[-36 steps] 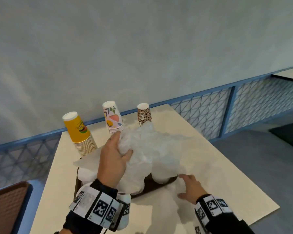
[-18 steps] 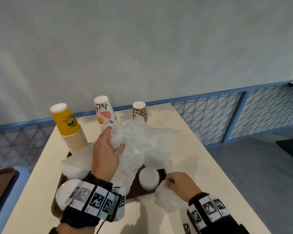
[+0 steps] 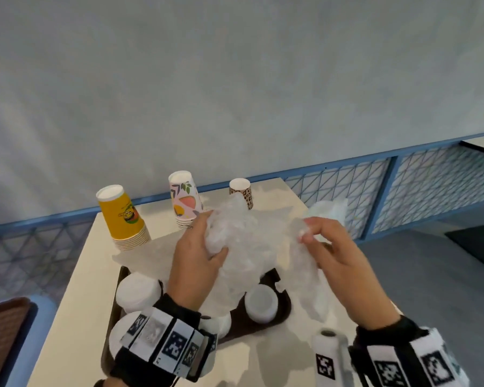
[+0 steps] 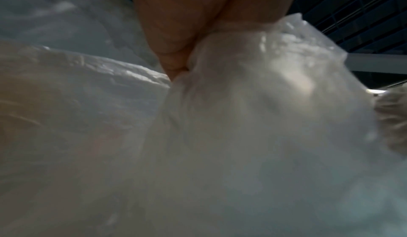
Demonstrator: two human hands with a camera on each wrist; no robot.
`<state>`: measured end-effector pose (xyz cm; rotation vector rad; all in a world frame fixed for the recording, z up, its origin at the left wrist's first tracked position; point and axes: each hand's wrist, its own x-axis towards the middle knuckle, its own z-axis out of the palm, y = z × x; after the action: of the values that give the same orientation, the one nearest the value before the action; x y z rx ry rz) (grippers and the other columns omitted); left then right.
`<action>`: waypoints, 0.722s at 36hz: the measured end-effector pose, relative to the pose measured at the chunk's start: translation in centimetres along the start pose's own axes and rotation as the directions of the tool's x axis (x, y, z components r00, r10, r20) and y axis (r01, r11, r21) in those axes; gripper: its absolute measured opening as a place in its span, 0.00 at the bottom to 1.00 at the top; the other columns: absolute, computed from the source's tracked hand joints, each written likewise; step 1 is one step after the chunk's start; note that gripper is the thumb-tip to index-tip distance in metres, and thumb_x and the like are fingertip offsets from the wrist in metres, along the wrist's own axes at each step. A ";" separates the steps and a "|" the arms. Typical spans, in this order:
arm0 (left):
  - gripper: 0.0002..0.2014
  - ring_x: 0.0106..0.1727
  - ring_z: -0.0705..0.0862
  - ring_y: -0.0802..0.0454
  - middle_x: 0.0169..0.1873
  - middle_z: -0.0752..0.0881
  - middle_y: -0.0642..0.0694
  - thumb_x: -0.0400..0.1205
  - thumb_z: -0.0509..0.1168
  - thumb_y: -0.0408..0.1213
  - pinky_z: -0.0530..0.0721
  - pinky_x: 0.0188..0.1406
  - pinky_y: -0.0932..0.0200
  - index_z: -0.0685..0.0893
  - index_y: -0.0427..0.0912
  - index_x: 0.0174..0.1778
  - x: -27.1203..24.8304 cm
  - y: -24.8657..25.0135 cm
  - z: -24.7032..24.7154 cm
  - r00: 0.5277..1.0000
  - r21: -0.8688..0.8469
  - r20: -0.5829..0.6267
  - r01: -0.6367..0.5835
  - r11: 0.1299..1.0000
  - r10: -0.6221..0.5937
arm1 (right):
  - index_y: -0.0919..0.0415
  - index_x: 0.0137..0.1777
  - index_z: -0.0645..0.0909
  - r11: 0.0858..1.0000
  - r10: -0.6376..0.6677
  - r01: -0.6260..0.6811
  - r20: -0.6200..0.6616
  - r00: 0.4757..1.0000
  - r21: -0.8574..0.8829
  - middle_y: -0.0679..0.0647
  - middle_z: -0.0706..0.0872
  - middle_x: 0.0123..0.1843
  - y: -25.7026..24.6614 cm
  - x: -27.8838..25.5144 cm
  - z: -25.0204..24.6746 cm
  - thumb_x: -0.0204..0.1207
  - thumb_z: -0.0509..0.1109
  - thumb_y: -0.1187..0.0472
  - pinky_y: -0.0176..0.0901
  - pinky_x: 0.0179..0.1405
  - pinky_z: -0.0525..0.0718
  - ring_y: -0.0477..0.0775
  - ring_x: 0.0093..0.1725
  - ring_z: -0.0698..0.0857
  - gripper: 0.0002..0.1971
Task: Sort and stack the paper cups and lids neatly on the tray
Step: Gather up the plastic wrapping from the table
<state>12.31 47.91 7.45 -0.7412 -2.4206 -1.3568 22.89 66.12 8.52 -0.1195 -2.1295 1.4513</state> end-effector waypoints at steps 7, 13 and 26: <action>0.40 0.62 0.73 0.83 0.65 0.73 0.71 0.70 0.72 0.24 0.70 0.59 0.84 0.64 0.58 0.73 -0.8 1.0 0.4 0.955 -0.178 0.221 -0.158 0.971 0.196 | 0.48 0.59 0.80 0.971 -0.084 0.151 0.326 0.942 -0.186 0.36 0.81 0.60 -0.2 -1.5 4.1 0.79 0.65 0.56 0.23 0.51 0.76 0.32 0.58 0.80 0.11; 0.39 0.42 0.85 0.60 0.42 0.86 0.51 0.70 0.70 0.23 0.80 0.40 0.73 0.63 0.69 0.64 -1.1 0.7 1.0 0.936 -0.165 0.309 -0.123 0.979 0.170 | 0.51 0.59 0.81 0.967 -0.073 0.158 0.377 0.923 -0.200 0.45 0.86 0.56 0.1 -1.6 4.1 0.79 0.64 0.54 0.39 0.56 0.80 0.41 0.55 0.83 0.11; 0.21 0.61 0.82 0.46 0.57 0.84 0.45 0.73 0.66 0.42 0.79 0.63 0.52 0.75 0.45 0.62 2.1 1.4 2.2 1.000 -0.116 0.014 0.021 0.993 -0.020 | 0.47 0.55 0.77 0.994 -0.100 0.099 0.001 0.995 -0.055 0.44 0.77 0.57 5.7 5.5 -1.0 0.80 0.63 0.56 0.22 0.51 0.77 0.35 0.53 0.81 0.07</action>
<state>11.32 51.00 8.31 -0.7571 -2.3821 -1.5159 17.39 71.34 5.91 -0.0346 -2.1429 1.3357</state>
